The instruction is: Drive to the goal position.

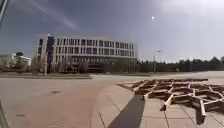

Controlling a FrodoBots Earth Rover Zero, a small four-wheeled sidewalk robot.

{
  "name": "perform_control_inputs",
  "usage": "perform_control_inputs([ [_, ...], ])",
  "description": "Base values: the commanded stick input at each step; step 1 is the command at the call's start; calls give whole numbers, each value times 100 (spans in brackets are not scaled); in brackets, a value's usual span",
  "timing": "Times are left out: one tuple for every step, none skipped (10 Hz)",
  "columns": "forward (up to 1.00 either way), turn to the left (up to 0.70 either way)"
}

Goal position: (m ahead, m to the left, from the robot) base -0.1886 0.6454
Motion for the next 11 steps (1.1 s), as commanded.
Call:
perform_control_inputs([
  [5,0],
  [5,0],
  [5,0],
  [5,0],
  [5,0],
  [5,0],
  [5,0],
  [5,0],
  [5,0],
  [5,0],
  [5,0],
])
